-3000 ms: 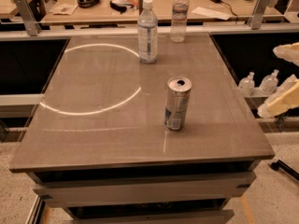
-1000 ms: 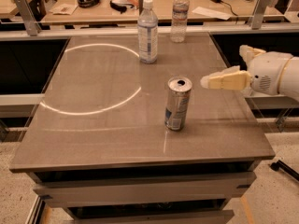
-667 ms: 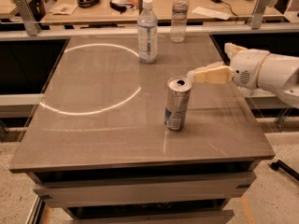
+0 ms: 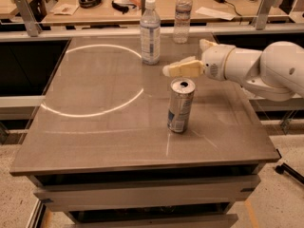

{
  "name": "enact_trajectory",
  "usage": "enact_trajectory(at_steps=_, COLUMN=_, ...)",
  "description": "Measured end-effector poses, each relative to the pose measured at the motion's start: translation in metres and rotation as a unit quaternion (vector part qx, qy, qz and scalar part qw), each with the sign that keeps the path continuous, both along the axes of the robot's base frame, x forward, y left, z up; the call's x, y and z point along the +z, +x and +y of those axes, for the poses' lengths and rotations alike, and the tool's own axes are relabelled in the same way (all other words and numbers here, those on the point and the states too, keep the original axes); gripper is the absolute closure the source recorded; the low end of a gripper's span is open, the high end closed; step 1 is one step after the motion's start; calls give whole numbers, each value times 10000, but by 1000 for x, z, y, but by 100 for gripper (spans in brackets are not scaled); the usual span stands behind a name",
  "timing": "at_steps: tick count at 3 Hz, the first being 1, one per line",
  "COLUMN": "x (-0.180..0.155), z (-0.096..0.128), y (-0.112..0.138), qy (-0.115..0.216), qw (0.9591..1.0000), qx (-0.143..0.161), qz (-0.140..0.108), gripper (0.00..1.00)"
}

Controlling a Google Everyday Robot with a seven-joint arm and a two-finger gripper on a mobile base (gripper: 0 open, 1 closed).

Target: Move blue plastic bottle near redbull can

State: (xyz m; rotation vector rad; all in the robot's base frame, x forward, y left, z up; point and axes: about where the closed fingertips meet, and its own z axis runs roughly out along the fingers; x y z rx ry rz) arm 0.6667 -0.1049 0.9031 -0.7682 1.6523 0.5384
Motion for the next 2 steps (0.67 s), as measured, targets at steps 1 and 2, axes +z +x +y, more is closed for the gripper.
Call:
enact_trajectory(at_steps=1, x=-5, z=35, y=19, qy=115, qw=9997, qx=225, qz=-11, gripper=0)
enact_trajectory(at_steps=2, x=-5, z=59, y=42, qy=138, qw=9994, qx=303, qz=15, gripper=0)
